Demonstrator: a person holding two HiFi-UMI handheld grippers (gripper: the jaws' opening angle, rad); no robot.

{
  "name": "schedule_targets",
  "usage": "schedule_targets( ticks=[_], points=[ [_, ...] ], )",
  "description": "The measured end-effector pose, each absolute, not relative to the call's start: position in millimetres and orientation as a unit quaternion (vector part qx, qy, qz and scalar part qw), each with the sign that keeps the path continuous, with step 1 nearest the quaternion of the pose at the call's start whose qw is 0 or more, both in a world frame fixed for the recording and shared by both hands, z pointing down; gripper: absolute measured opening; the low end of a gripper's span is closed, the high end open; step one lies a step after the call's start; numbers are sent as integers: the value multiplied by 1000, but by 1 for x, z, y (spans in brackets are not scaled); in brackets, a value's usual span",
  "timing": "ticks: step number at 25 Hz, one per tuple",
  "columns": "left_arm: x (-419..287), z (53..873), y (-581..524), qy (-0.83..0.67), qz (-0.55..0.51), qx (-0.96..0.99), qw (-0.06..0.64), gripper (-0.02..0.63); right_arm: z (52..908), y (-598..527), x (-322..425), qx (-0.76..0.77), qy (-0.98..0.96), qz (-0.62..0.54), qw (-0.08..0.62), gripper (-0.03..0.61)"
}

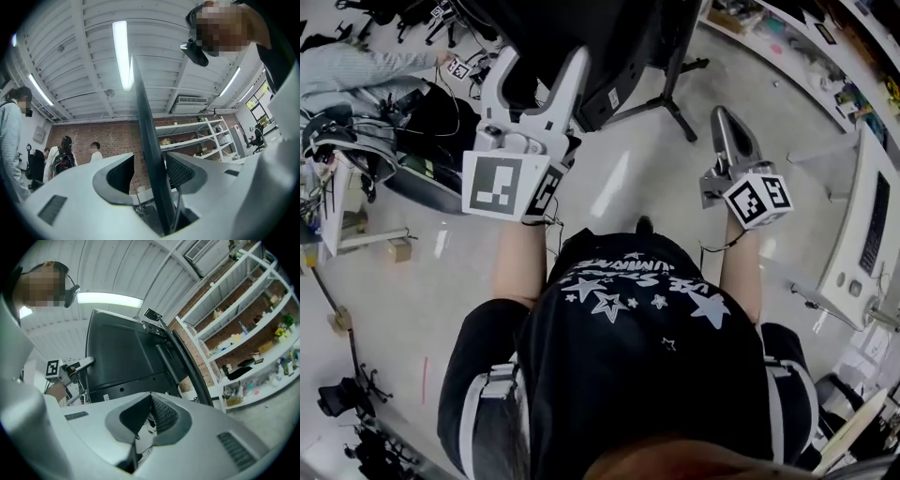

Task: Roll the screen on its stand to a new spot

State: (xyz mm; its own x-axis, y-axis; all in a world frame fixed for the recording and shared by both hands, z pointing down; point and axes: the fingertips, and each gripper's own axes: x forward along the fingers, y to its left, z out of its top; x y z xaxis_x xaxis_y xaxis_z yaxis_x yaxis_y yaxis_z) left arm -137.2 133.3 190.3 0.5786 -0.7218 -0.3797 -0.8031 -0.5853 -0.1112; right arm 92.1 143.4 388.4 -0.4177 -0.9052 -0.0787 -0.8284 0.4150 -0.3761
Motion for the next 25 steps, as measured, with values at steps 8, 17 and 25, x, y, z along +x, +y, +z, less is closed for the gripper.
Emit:
schedule_targets(
  ticks=[8,17,25],
  points=[
    [-198,194,150,368,216,-902,57,209,378,165,34,-549,812,-126,154,8],
    [-256,210,183,321,253,-913,4,207,378,214,-17,-574,795,-121,152,8],
    [-279,235,221,283,228,-932,-11,109,388,273,-53,-607,772,-117,145,8]
  ],
)
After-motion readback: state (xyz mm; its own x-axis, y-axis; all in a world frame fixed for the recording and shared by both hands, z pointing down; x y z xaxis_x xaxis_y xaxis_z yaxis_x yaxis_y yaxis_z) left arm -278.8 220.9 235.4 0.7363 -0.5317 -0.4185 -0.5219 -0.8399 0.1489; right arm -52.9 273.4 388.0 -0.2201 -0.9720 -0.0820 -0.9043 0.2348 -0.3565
